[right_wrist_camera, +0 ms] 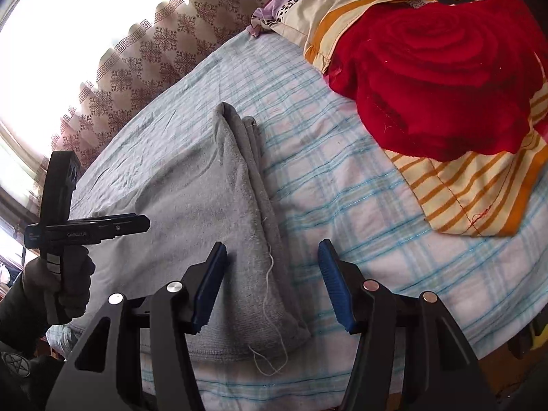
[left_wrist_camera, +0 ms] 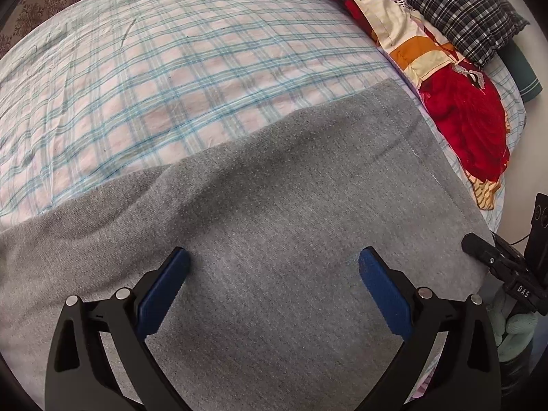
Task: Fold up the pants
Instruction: 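Close the right gripper on the leg edge while the left gripper grips beside it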
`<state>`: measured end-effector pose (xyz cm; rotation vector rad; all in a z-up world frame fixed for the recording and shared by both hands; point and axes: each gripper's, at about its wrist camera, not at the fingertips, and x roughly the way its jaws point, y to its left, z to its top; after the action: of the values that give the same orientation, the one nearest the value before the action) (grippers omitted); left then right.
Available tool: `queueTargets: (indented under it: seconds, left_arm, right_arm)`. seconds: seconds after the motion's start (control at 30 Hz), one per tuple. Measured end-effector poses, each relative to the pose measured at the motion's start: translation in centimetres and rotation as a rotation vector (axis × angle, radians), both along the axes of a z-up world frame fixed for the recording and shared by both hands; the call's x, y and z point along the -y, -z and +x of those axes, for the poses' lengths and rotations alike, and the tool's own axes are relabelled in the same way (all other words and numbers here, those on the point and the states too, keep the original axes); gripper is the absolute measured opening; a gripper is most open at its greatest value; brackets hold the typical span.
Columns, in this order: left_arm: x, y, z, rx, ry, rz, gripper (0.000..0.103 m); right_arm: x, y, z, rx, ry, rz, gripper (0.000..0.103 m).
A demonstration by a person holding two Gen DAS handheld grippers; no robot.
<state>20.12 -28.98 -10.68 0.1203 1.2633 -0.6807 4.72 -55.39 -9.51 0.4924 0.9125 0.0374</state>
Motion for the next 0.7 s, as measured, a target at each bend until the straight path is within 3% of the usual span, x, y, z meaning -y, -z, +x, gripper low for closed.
queueTargets:
  seconds: [0.03,0.13,0.2,0.27,0.5,0.7]
  left_arm:
    - [0.2,-0.2,-0.1,0.0,0.005,-0.003,0.101]
    - [1.2,-0.9,-0.3,0.004,0.025,-0.019,0.101]
    - [1.7,-1.5,-0.5,0.007,0.038,-0.033,0.101]
    - [2.3,-2.2,-0.8,0.002,0.052,-0.053,0.101]
    - [4.8,-5.3,-1.0,-0.002,0.099,-0.116,0.101]
    - [6.0,-6.9,-1.0,-0.003,0.134,-0.13,0.101]
  right_arm:
    - [-0.5,0.2,0.3,-0.009,-0.024,0.016,0.04]
    - [-1.6,0.5,0.7,-0.027,-0.036,-0.031,0.037]
    - [-1.3,0.2,0.6,-0.021,-0.019,-0.013,0.025]
    - [-1.8,-0.7,0.3,0.001,-0.013,-0.041,0.02]
    - [-8.7,-5.1,-0.4,0.094,-0.122,-0.374,0.019]
    - [-14.9,-6.0,-0.5,0.124,-0.263,-0.612,0.019]
